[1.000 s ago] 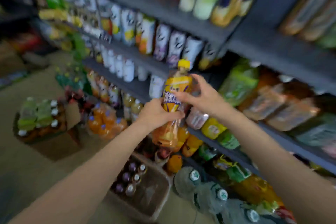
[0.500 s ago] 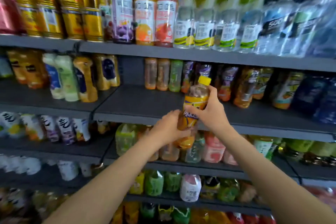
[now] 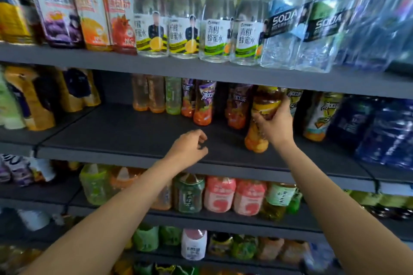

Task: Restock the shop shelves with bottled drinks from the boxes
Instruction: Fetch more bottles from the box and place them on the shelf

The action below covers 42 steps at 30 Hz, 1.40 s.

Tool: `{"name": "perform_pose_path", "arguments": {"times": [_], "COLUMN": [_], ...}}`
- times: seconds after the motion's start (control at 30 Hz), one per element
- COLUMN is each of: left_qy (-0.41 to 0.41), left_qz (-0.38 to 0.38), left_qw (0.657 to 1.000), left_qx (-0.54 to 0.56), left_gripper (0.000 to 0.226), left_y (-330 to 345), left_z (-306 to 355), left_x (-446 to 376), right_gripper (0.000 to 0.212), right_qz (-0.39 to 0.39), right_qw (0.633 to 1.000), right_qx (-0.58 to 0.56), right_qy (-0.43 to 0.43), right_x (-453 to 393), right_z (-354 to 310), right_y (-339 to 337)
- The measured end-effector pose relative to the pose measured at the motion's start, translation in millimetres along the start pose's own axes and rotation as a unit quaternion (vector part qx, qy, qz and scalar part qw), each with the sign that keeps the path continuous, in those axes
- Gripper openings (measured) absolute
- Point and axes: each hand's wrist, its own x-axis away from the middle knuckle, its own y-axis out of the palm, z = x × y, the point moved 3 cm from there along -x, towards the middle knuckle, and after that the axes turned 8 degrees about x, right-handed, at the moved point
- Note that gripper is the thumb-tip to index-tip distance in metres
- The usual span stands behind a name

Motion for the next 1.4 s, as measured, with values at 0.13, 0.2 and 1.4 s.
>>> {"name": "perform_pose_path", "arguments": {"times": [0.13, 0.2, 1.4], "left_qy": [-0.001, -0.001, -0.202], "left_qz": [0.003, 0.003, 0.289], "left_qw": [1.000, 1.000, 0.934], "left_qx": [-0.008, -0.017, 0.063], "left_gripper": [0.029, 0.028, 0.024], "left_y": [8, 12, -76], "left_z": [-1, -1, -221], "left_x": [-3, -4, 222], "right_gripper": [0.077, 0.080, 0.038], "right_qz": [0.038, 0.025, -0.244], "right_qw": [0.993, 0.994, 0.931], "right_qx": [-0.028, -0.016, -0.028], "right_qy": [0.107, 0.104, -0.268], "right_x": [-18, -17, 262], "right_z": [20, 24, -192], "right_y": [2, 6, 203]}}
